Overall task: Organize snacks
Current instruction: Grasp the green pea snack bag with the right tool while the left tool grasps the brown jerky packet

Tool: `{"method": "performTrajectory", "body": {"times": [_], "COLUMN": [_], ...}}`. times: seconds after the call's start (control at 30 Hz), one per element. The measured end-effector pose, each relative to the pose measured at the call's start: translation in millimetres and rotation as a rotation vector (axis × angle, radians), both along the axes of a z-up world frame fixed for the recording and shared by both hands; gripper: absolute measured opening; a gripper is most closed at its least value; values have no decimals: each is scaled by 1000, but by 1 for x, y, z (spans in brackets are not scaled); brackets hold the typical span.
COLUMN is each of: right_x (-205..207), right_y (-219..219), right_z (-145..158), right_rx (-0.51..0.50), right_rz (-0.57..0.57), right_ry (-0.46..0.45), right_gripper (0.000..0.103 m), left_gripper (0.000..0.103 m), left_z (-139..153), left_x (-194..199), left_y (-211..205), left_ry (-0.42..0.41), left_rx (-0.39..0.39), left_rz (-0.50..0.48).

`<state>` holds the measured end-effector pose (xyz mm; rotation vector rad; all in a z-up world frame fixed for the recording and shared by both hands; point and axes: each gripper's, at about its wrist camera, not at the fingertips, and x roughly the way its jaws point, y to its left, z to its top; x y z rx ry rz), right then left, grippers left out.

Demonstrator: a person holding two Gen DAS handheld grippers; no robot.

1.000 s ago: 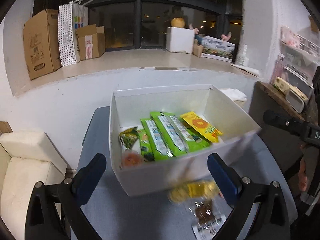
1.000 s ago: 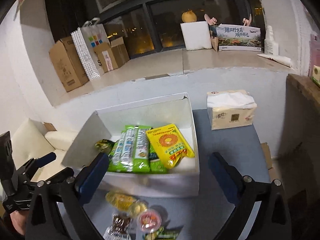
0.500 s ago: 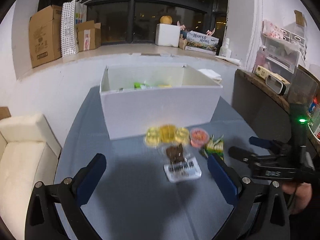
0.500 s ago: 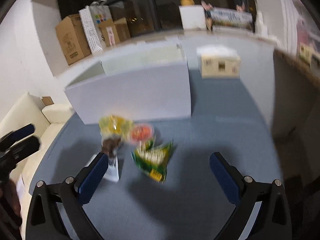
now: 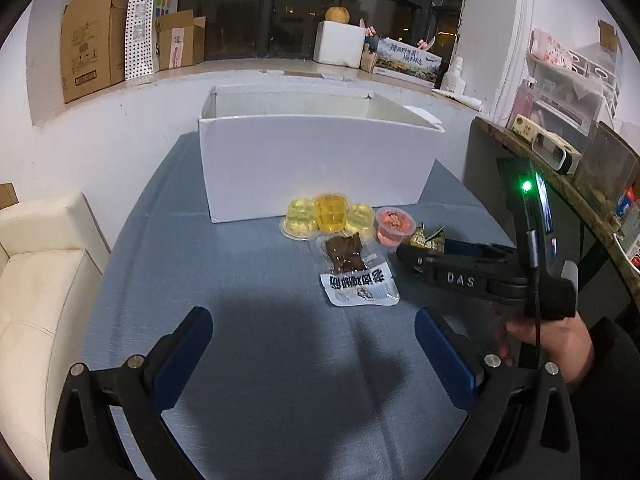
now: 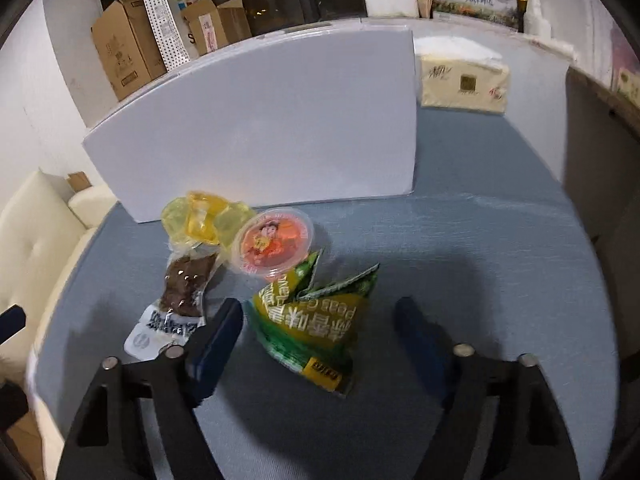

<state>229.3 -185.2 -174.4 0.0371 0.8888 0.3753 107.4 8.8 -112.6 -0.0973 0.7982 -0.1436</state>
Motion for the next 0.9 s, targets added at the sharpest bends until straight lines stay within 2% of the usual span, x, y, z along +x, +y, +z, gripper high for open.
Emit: {"method": "performTrajectory", "body": {"times": [0.03,0.07,0.33,0.6,0.8,0.87,0.9], "right_x": [-1,-3,-31,-68,-76,-76,-76], "right_y": [1,0,-33,-76,-89,-91,-92], "right_z": [1,2,18,47,47,45,44], "right_rx": [-14,-16,87,172,205,213,217], "right_rz": [3,3,-24,-85,-94,-99,-100], "right_ry": [-12,-16,-52,-112,-106,-98,-94], "right_gripper": [56,55,54,54,54,54,54], "left_gripper": [103,103,103,103,103,102,98], "left_z": [-1,-3,-16,-36,-60,-59,-60], "left_x": [2,4,34,86,123,127,129], "left_y": [0,-2,-21,-43,-46,-47,-47], "left_ry": [5,12,65,115,184,172,170], "left_rx": [-2,-3,7,-10,-1,21,18], "left_rz": [-2,-4,-27,21,33,28,24]}}
